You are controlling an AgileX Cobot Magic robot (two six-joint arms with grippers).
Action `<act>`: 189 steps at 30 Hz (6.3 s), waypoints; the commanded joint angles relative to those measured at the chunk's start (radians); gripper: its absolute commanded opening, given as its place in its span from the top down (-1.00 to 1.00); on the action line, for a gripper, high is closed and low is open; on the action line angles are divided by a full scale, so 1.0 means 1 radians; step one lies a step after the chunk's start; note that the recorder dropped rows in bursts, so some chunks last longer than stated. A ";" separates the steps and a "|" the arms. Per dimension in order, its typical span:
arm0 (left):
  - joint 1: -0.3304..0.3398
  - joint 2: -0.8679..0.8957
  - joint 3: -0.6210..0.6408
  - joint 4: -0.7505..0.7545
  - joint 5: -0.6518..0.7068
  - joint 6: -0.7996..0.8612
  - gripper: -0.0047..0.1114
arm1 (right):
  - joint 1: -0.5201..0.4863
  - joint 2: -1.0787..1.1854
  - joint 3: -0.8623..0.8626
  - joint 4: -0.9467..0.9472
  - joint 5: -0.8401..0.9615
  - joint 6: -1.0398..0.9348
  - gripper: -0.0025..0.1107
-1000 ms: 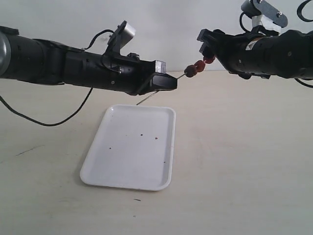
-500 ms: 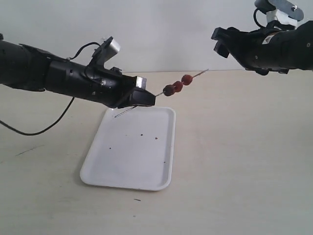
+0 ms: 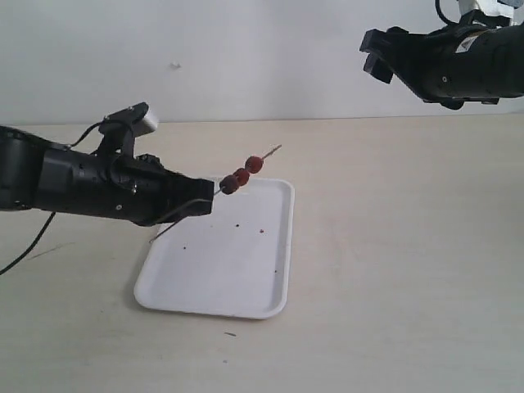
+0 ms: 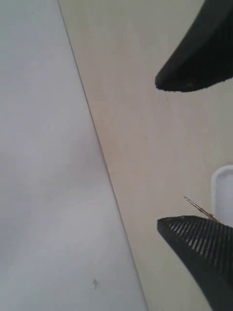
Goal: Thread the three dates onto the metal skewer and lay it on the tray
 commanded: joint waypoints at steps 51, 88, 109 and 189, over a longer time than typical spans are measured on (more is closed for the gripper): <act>-0.124 -0.007 0.083 0.111 -0.218 -0.006 -0.24 | -0.005 -0.008 0.003 -0.014 0.015 -0.079 -0.26; -0.120 -1.466 0.637 0.136 -0.522 0.009 0.92 | 0.323 -1.150 0.849 -0.075 -0.325 -0.426 0.96; -0.120 -1.543 0.773 0.067 -0.517 -0.025 0.92 | 0.323 -1.628 0.961 -0.035 -0.033 -0.369 0.96; 0.105 -1.763 0.804 -0.026 -0.444 0.001 0.92 | -0.271 -1.628 1.037 -0.082 0.341 -0.262 0.96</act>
